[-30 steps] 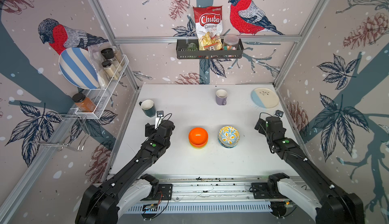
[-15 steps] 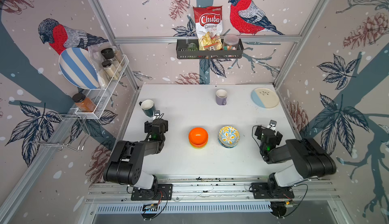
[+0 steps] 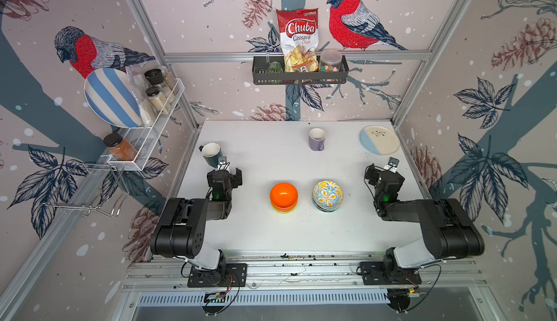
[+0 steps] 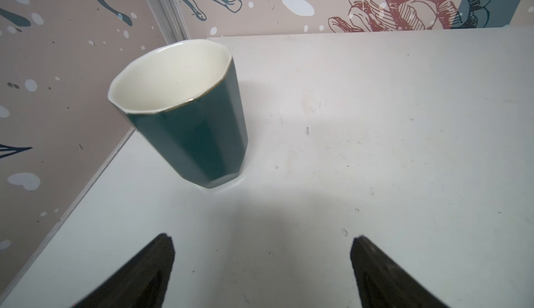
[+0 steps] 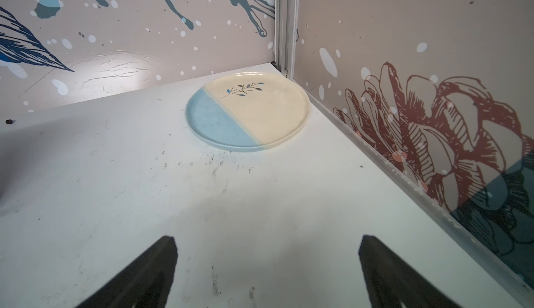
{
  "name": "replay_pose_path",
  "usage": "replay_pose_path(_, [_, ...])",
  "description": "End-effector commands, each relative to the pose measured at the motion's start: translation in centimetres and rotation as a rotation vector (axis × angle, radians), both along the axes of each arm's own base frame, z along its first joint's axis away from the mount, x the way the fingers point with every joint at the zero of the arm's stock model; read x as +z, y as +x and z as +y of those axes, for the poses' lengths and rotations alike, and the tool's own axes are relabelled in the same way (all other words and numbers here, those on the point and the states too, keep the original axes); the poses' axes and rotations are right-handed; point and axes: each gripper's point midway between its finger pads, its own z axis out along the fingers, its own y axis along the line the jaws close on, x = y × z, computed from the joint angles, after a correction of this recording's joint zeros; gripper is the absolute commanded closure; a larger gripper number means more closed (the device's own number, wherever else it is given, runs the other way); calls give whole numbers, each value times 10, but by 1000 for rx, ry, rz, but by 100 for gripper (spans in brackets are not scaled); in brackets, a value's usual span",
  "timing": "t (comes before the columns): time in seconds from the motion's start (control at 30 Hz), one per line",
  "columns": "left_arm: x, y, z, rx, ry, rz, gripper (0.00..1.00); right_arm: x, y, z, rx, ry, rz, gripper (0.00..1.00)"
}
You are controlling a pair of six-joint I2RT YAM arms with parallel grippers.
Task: Stack the bowls
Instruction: Reset both arms
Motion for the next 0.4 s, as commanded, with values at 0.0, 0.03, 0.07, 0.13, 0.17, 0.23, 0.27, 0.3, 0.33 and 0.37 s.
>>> replay_pose_path(0.0, [8,4,0,-5,-12,-31,3,1,1,0,-3,-1,1,0])
replay_pose_path(0.03, [9,4,-1,-8,-11,-46,3,1,1,0,-4,-2,-2,0])
replay_pose_path(0.07, [9,4,-1,-9,-12,-44,3,1,1,0,-3,-2,-1,0])
replay_pose_path(0.13, [9,4,0,-6,-11,-41,3,1,1,0,-3,-1,4,0])
replay_pose_path(0.17, [10,5,-1,-6,-11,-47,3,1,2,0,-3,-2,3,0])
replay_pose_path(0.23, [10,5,-1,-6,-11,-43,3,0,3,1,-1,-3,2,0])
replay_pose_path(0.27, [10,5,-1,-7,-12,-47,3,1,4,0,-1,-1,1,0])
replay_pose_path(0.3, [10,5,-1,-7,-11,-46,3,0,3,0,0,1,5,0])
replay_pose_path(0.33, [10,5,-1,-7,-10,-43,3,0,1,0,0,1,4,0])
replay_pose_path(0.37, [9,4,-1,-7,-10,-45,3,2,1,0,1,0,-5,0])
